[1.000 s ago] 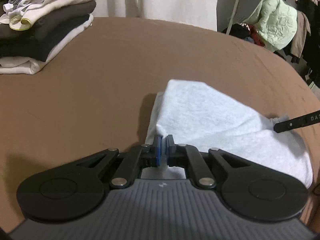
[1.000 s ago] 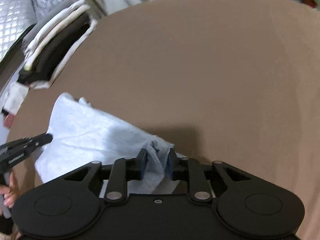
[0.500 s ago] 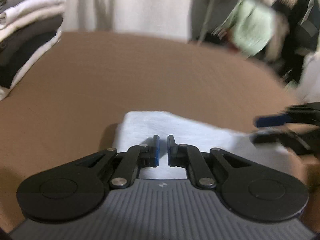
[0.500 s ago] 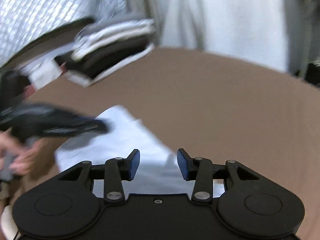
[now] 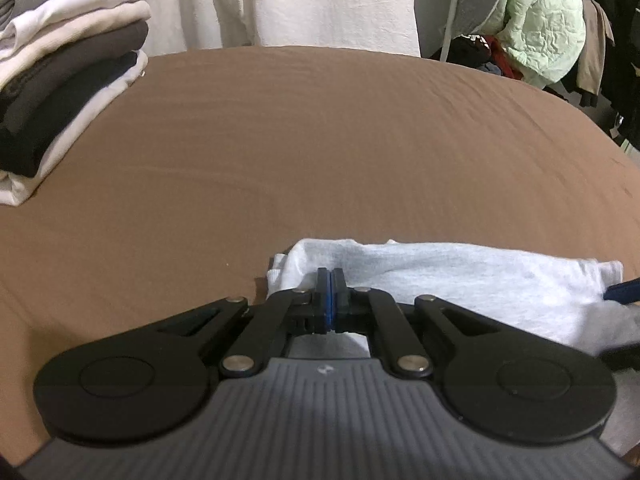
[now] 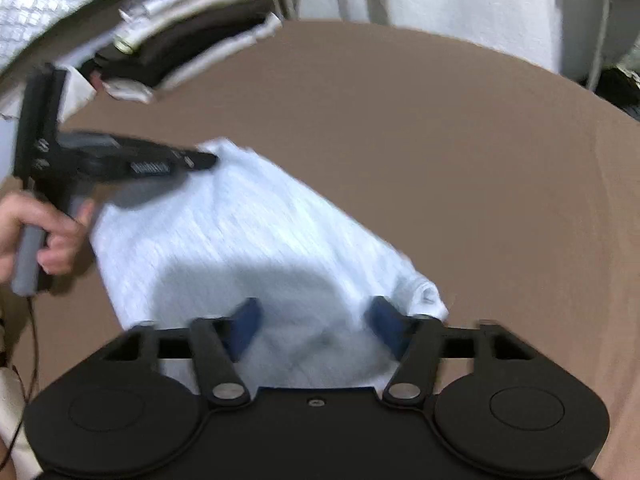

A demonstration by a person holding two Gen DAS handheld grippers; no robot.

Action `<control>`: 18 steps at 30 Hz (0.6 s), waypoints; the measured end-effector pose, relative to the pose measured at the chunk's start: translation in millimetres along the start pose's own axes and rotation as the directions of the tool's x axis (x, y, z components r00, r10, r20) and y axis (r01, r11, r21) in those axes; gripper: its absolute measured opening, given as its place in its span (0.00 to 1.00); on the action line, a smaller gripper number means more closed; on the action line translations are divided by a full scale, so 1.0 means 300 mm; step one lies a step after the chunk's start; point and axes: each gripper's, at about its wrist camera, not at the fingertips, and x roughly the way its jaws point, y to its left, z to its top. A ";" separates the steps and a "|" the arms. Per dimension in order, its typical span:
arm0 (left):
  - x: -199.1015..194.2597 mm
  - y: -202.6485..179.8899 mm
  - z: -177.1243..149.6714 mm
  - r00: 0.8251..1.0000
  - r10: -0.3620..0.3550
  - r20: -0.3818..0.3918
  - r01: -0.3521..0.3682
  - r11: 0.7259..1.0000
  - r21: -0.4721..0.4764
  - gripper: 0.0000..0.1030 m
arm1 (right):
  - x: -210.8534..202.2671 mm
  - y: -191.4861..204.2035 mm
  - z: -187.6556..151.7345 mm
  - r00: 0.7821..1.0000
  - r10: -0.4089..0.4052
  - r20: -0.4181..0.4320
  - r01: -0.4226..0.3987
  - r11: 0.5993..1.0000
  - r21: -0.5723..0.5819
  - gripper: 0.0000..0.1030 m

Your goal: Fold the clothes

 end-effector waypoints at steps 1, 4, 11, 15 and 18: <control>0.000 0.005 0.001 1.000 -0.003 0.002 0.003 1.000 -0.002 0.03 | 0.007 -0.002 -0.004 1.000 -0.012 -0.023 0.012 1.000 0.013 0.86; 0.002 0.034 0.005 1.000 -0.015 0.006 0.015 0.999 -0.042 0.03 | 0.008 -0.053 -0.029 0.998 -0.003 -0.060 0.009 0.993 0.116 0.93; -0.138 0.109 0.026 0.997 0.070 0.036 -0.064 0.988 -0.137 0.52 | -0.047 -0.077 -0.058 0.999 -0.038 -0.016 0.040 0.987 0.157 0.93; -0.262 0.159 -0.020 0.994 -0.038 0.106 0.065 0.960 -0.271 0.57 | -0.139 -0.081 -0.069 0.987 -0.072 0.143 0.048 0.985 0.166 0.90; -0.278 0.193 -0.042 0.962 -0.218 0.165 0.268 0.871 -0.412 0.56 | -0.222 -0.065 -0.058 0.948 0.031 0.317 -0.073 0.990 0.121 0.90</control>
